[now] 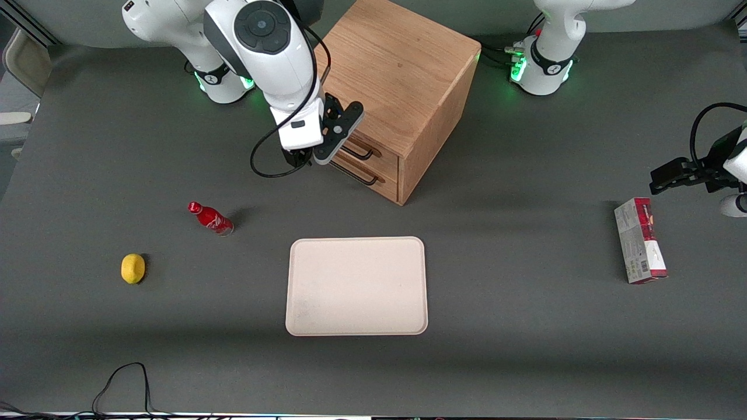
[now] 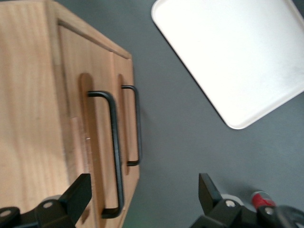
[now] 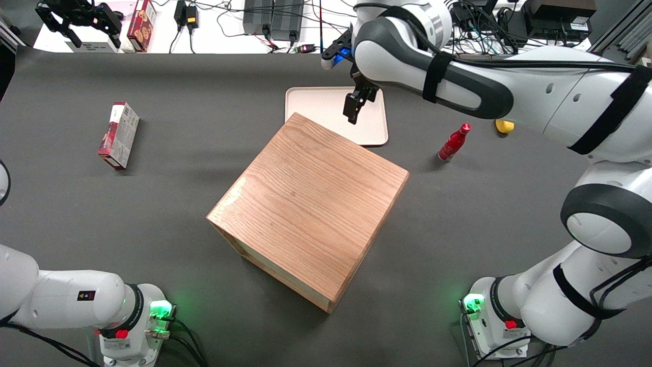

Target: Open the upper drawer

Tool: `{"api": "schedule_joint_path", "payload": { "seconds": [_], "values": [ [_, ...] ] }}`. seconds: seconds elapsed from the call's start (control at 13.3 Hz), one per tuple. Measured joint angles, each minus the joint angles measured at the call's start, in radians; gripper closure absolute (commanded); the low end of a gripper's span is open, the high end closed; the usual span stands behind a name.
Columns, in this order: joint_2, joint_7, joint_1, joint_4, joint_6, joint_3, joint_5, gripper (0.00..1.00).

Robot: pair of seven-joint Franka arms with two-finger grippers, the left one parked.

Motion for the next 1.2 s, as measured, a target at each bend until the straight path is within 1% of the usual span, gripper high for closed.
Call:
{"api": "schedule_joint_path", "payload": {
  "seconds": [0.15, 0.6, 0.75, 0.9, 1.2],
  "values": [
    [-0.006, -0.011, 0.0, -0.004, 0.0, -0.004, 0.021, 0.0],
    [-0.005, -0.037, 0.0, -0.03, 0.017, -0.011, 0.023, 0.0],
    [-0.004, -0.06, 0.0, -0.063, 0.047, -0.011, 0.031, 0.0],
    [-0.004, -0.079, 0.0, -0.107, 0.09, -0.017, 0.061, 0.0],
    [-0.003, -0.086, 0.0, -0.168, 0.159, -0.027, 0.072, 0.0]
  ]
}}
